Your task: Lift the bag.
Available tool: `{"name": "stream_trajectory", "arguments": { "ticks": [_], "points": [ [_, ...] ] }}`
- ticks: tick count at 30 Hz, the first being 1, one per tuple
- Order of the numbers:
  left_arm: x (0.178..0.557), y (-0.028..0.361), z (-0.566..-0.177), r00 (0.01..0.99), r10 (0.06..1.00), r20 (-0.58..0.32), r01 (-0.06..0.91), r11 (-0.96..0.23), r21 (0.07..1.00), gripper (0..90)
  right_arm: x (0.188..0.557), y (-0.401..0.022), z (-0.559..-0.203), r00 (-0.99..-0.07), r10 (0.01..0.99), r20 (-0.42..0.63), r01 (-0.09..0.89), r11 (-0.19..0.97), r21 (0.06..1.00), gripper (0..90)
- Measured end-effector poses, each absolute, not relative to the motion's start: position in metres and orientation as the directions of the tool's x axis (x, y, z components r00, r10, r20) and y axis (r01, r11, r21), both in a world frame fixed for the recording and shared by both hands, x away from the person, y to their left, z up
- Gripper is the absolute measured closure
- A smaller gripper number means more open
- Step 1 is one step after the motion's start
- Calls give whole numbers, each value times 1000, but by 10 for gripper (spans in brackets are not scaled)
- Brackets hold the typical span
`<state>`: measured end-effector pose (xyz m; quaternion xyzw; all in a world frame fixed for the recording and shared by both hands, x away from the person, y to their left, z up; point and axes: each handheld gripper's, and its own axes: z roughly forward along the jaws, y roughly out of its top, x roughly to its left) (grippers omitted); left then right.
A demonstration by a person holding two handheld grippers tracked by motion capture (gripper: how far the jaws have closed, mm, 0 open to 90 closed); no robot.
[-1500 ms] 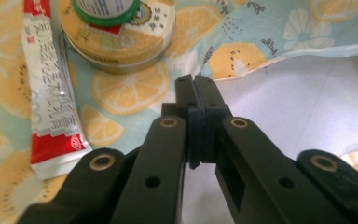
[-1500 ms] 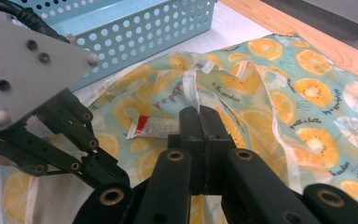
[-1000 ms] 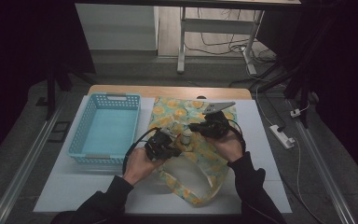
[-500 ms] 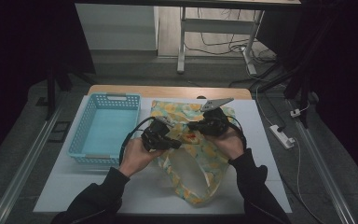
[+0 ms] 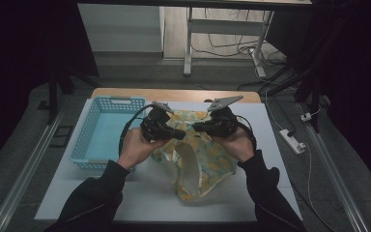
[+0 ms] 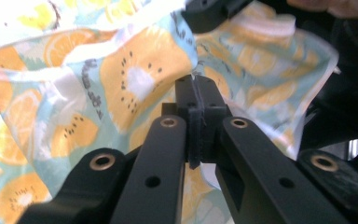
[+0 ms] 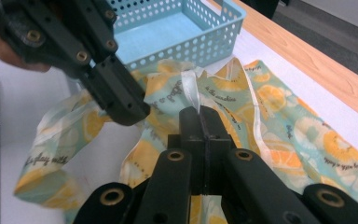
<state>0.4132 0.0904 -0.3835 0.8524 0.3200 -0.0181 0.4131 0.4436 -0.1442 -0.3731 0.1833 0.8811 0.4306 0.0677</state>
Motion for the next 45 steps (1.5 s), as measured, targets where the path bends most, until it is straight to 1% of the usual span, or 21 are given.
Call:
{"name": "stream_trajectory", "arguments": {
  "ticks": [14, 27, 34, 45],
  "points": [
    [430, 105, -331, 794, 546, -267, 531, -410, 742, 900, 444, -140, -341, -929, 369, 30, 240, 539, 807, 899],
    [443, 109, -301, 779, 578, -244, 517, -372, 771, 900, 449, -134, -312, -930, 368, 15, 220, 521, 825, 900],
    [450, 111, -284, 771, 590, -238, 508, -344, 790, 900, 454, -130, -292, -924, 383, -13, 204, 519, 830, 900],
    [455, 115, -253, 763, 612, -207, 476, -315, 821, 900, 460, -127, -258, -910, 411, -61, 173, 508, 844, 900]
  ]
}}
